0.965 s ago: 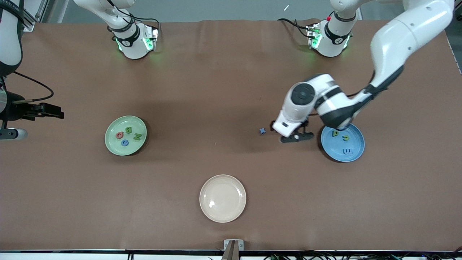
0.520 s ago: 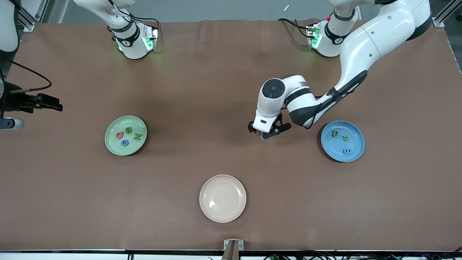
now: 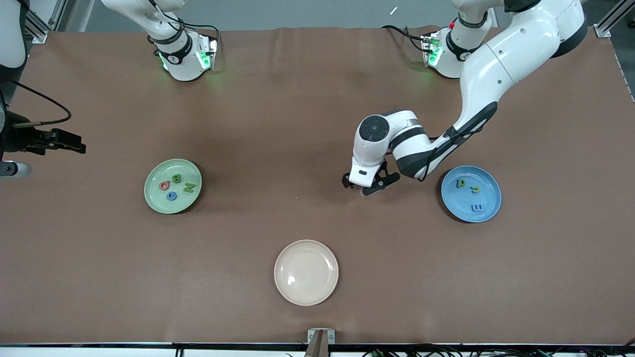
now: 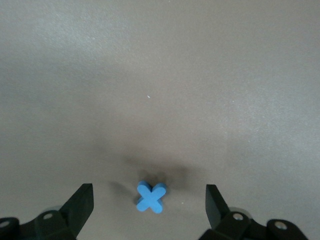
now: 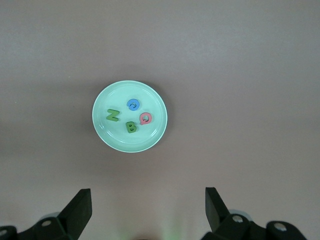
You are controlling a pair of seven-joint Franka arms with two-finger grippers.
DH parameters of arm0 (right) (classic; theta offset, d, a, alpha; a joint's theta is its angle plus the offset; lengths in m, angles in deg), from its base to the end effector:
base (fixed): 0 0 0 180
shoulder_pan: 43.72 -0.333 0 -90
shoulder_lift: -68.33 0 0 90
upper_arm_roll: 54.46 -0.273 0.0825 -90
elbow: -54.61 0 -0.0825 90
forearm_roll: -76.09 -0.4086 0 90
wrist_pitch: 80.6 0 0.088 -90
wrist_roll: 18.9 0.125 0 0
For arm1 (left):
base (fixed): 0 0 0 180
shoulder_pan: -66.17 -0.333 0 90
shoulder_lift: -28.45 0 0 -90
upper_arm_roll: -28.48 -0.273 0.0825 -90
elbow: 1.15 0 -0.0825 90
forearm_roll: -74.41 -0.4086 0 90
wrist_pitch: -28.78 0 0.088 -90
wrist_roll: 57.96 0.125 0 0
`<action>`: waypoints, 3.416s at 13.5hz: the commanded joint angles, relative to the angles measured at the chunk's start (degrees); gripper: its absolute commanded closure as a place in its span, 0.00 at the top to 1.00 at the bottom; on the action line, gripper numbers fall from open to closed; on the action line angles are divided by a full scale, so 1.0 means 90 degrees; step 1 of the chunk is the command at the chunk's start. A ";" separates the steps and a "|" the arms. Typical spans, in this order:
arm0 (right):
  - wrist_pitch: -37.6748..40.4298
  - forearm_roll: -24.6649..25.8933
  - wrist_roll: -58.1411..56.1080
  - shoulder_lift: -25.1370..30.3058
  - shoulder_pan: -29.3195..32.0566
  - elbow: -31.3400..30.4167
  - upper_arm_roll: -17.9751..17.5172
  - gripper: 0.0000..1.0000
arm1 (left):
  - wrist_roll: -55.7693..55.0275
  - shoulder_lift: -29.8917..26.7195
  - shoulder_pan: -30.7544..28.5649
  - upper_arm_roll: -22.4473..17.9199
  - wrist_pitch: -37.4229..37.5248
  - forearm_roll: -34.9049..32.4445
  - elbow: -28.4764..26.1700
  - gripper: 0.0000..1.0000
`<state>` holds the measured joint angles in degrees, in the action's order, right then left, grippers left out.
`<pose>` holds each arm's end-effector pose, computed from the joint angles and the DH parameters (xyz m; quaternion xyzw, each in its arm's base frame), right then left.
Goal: Sort upper and lower case letters into plates
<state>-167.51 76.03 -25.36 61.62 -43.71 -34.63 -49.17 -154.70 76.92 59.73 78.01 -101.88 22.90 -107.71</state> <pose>0.5936 -0.0528 0.4972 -0.9968 -0.0100 0.0786 0.0032 0.4645 -0.4131 0.1221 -0.9727 -0.2312 -0.0169 0.0043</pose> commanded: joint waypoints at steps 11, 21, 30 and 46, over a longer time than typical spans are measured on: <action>-0.0100 -0.0033 0.0122 0.1185 -0.0031 -0.1041 -0.0002 1.00 | -0.0345 0.0152 0.0248 -0.0192 -0.0160 0.0108 0.0092 0.59; -0.0071 -0.0014 0.0112 0.1380 -0.0128 -0.1032 -0.0011 1.00 | -0.0277 0.0103 0.0218 -0.0192 -0.0160 0.0108 0.0082 0.15; -0.0003 -0.0014 0.0102 0.1653 -0.0119 -0.1041 -0.0002 1.00 | 0.1457 -0.0112 -0.1643 0.1456 0.1585 0.0166 -0.0103 0.14; -0.0002 0.0074 0.0092 0.1673 -0.0138 -0.1022 -0.0011 1.00 | 0.7006 -0.0044 -0.5796 0.2250 0.2038 -0.0438 -0.0982 0.14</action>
<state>-167.00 76.10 -25.21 75.58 -44.51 -42.59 -49.34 -94.65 77.36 9.24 98.51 -83.40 20.55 -115.57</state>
